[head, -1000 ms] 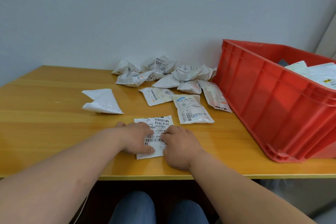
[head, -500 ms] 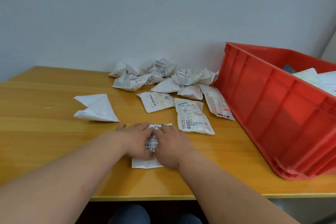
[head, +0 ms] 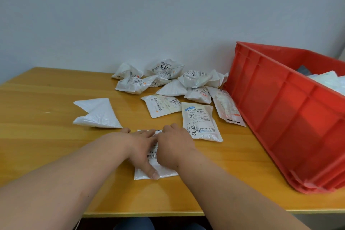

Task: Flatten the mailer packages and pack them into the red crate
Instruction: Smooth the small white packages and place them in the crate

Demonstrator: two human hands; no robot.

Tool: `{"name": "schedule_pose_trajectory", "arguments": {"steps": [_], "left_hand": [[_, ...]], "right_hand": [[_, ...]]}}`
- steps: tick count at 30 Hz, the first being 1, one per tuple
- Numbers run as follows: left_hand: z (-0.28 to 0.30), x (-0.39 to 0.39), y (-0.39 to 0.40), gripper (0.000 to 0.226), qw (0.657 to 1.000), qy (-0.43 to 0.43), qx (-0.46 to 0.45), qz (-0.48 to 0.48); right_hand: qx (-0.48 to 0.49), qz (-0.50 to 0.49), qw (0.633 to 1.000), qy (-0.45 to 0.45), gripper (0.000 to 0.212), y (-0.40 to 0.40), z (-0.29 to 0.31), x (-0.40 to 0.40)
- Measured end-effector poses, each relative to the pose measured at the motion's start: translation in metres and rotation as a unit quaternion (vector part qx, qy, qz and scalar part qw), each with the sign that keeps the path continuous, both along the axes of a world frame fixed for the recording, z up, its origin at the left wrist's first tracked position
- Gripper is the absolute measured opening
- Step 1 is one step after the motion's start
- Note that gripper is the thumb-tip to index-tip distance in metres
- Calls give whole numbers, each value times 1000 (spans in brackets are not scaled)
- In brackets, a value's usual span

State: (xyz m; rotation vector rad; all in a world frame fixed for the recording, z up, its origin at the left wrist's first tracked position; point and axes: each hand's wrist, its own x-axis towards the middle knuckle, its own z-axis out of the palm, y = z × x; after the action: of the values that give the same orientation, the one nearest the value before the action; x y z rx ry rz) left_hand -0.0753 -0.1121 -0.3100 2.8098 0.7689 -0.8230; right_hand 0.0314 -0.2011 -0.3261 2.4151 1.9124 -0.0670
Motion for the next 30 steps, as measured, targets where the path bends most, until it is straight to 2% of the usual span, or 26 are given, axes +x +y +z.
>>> {"name": "schedule_pose_trajectory", "arguments": {"steps": [8,12,15,18,23,27,30], "left_hand": [[4,9,7,119,1000,-8,0,16],[-2,15,10,112,1000,1,1,12],[-7,18,10,102,999,-2,44,0],[-4,22,12,101,998,-13,66,-7],[7,34,34,66,979,-146,112,83],[12,40,71,65,946,-235,102,197],[11,48,101,60,931,-264,71,240]], "right_hand": [[-20,-17,999,-30,45,-1,-7,18],[-26,-55,998,5,55,-2,-8,41],[-57,-60,997,8,55,-3,-11,47],[-24,-70,997,-3,45,1,-3,42],[53,-48,997,3,33,27,10,37],[54,-30,998,29,37,65,18,36],[66,-17,997,44,38,96,25,35]]}}
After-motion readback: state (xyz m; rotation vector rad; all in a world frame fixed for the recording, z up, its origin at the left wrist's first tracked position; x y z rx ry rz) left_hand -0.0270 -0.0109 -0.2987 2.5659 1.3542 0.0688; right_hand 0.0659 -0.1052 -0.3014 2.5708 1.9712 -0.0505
